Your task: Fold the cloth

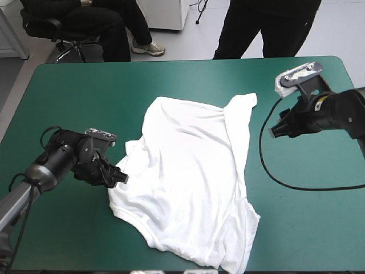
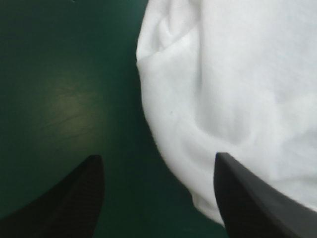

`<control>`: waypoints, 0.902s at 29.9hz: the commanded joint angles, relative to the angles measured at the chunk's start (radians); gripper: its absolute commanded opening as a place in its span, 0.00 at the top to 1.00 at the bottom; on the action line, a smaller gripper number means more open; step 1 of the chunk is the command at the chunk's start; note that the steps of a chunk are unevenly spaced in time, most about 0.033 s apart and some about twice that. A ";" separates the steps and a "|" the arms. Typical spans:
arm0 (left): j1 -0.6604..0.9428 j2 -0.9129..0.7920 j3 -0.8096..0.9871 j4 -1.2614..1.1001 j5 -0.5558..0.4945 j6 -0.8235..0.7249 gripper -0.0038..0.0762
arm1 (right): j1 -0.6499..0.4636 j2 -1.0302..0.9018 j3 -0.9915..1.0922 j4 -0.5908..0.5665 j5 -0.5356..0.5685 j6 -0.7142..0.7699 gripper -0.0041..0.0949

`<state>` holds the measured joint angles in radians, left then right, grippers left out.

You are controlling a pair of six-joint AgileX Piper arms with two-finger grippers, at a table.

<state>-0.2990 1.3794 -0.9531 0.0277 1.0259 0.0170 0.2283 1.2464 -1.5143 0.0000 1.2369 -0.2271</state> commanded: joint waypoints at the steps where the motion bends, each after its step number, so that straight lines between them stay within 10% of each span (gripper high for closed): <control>1: -0.001 0.040 0.001 0.005 -0.075 -0.017 0.37 | -0.007 -0.073 0.034 0.000 -0.058 -0.011 0.46; 9: -0.001 0.183 0.001 -0.041 -0.097 -0.017 0.39 | -0.007 -0.133 0.105 0.000 -0.055 -0.018 0.46; 20: -0.001 0.193 0.001 -0.057 -0.111 -0.008 0.97 | 0.068 -0.132 0.282 0.059 -0.095 -0.112 0.46; 27: -0.001 0.193 0.001 -0.053 -0.120 -0.008 0.97 | 0.197 -0.040 0.433 0.078 -0.131 -0.105 0.42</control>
<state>-0.3001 1.5767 -0.9456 -0.0867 0.9557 0.0138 0.3939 1.1833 -1.0964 0.0620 1.1630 -0.3270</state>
